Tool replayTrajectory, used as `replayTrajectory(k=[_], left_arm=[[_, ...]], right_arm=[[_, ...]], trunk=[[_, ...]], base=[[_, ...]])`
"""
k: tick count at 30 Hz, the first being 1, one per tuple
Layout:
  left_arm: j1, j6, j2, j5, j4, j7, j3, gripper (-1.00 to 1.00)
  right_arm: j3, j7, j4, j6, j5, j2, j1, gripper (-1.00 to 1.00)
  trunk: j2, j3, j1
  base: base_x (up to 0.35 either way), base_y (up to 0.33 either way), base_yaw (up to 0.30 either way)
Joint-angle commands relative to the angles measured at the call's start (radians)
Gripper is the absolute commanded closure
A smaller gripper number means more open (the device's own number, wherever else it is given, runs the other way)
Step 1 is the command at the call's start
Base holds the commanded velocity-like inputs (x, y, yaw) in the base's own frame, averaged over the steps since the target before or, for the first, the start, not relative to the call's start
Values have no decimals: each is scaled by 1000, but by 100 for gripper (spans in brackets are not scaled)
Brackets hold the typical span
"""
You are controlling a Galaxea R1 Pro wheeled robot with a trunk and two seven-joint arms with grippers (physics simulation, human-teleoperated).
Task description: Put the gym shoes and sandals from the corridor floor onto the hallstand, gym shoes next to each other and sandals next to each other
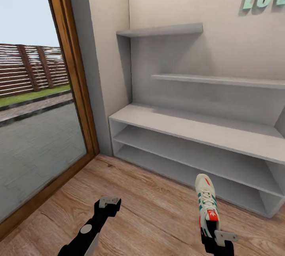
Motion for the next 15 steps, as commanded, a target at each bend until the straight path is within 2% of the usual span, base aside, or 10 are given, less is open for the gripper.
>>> replayTrajectory(k=[1, 15], left_arm=[[0, -3, 0, 2, 1, -2, -1, -100], [0, -4, 2, 1, 1, -2, 1, -100]], right_arm=[[0, -4, 1, -3, 3, 0, -1, 100], [0, -4, 2, -3, 3, 0, 0, 100]], trunk=[[0, 0, 0], [0, 8, 0]], base=[[0, 0, -256], [0, 0, -256]])
